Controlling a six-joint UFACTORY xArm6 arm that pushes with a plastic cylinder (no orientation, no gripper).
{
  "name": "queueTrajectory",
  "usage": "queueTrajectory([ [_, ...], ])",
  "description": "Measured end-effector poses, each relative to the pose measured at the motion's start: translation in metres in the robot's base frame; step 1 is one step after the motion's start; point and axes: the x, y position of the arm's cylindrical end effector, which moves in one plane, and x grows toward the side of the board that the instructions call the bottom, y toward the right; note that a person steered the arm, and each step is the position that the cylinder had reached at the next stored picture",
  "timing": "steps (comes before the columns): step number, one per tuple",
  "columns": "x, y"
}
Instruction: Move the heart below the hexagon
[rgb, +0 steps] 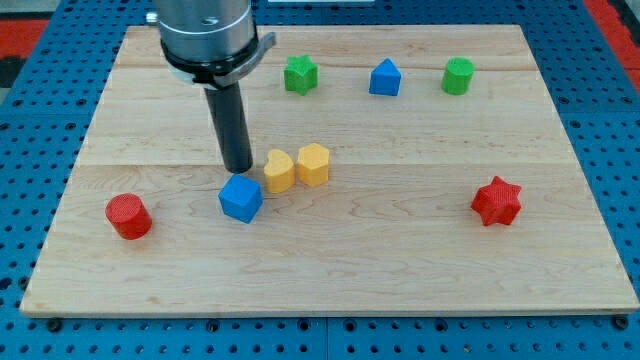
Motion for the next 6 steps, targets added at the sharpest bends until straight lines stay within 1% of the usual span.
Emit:
queueTrajectory([
  [1, 0.005, 0.000],
  [2, 0.004, 0.014],
  [3, 0.005, 0.045],
  [5, 0.028, 0.101],
  [6, 0.030, 0.101],
])
